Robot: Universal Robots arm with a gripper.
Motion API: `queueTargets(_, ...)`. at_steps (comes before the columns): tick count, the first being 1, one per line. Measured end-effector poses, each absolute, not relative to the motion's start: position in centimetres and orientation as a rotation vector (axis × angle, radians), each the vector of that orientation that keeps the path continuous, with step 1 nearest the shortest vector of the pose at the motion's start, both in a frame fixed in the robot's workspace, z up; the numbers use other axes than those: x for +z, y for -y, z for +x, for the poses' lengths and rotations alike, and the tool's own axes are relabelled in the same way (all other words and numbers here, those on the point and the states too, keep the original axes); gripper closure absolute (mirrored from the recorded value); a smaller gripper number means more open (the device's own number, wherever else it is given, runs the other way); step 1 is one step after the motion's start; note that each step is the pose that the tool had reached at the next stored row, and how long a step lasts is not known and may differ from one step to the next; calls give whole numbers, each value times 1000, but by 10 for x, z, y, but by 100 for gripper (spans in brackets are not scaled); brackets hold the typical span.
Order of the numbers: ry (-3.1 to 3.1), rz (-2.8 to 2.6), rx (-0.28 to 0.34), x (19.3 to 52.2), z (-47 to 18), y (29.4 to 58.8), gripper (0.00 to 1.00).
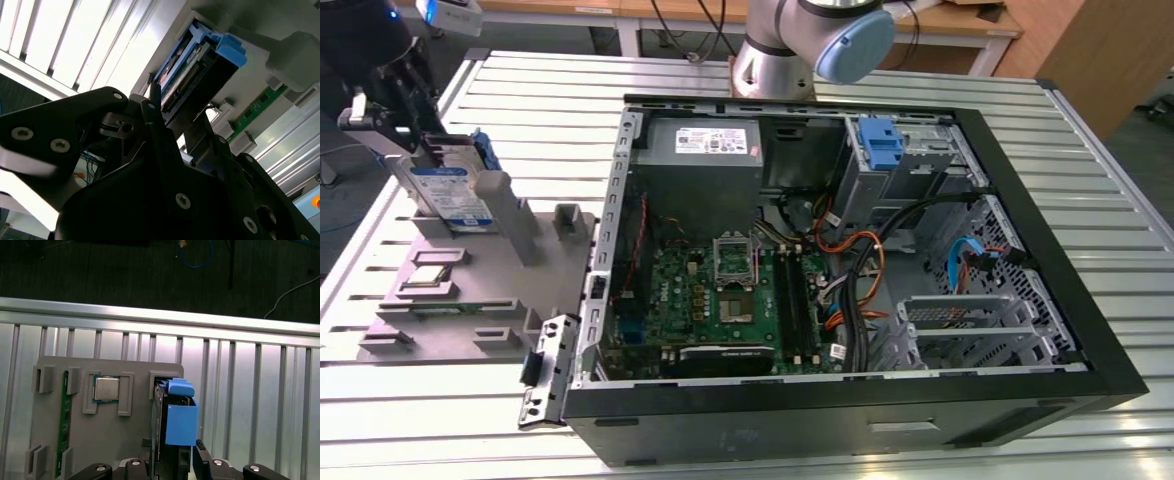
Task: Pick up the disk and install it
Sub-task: 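Pick up the disk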
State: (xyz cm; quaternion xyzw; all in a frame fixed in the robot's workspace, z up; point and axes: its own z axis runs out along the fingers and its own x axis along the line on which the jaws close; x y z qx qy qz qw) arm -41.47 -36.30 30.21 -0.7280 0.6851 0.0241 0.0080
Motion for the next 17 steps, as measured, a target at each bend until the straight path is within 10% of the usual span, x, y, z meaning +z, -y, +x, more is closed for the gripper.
queueTargets(17,-2144,-2273,75,300,-411,365,55)
